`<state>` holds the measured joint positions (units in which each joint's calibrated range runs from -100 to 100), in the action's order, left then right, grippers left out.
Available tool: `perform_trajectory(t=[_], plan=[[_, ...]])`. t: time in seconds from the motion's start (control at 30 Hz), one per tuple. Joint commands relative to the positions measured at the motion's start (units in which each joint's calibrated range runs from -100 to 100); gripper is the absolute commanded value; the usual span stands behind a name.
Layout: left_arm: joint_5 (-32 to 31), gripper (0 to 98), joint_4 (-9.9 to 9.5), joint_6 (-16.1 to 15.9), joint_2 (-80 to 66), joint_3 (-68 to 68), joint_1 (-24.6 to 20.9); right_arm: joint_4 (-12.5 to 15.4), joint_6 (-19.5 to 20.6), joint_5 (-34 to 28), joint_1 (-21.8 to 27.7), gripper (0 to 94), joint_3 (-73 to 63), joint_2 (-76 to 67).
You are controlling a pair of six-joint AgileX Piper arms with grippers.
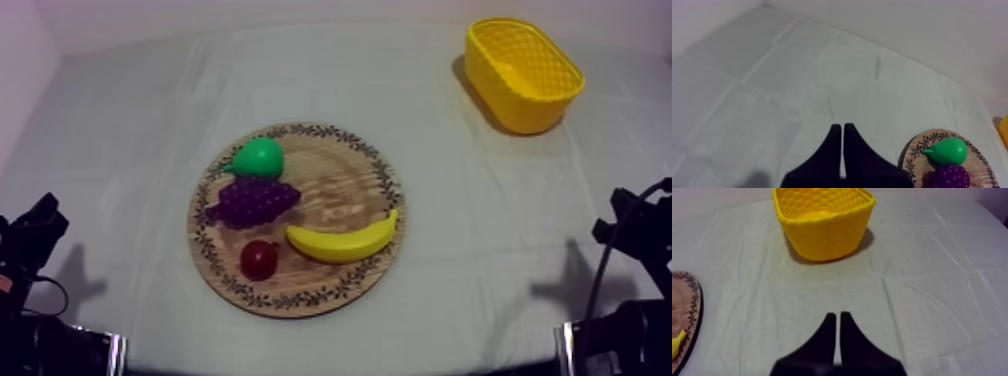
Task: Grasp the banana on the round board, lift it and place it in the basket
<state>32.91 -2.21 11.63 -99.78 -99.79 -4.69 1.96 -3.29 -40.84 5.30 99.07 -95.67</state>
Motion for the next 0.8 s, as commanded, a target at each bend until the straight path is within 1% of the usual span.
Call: perform_trajectory(t=[0.0, 0.17, 0.33, 0.67, 0.77], plan=[[0.0, 0.1, 0.03, 0.0, 0.0, 0.0, 0.0, -0.1, 0.4, 0.0, -0.1, 0.6, 0.0, 0.0], [0.0, 0.1, 0.03, 0.0, 0.0, 0.0, 0.0, -0.6, 1.7, 0.6, -0.1, 0.5, 0.2, 0.0], [0.0, 0.1, 0.03, 0.0, 0.0, 0.0, 0.0, -0.3, 2.5, 4.1, -0.2, 0.5, 0.6, 0.0], [0.0, 0.1, 0.03, 0.0, 0.0, 0.0, 0.0, -0.3, 2.5, 3.8, -1.2, 0.6, 0.7, 0.0], [0.0, 0.1, 0.03, 0.0, 0.0, 0.0, 0.0, -0.2, 3.2, 3.9, -1.4, 0.6, 0.7, 0.0]])
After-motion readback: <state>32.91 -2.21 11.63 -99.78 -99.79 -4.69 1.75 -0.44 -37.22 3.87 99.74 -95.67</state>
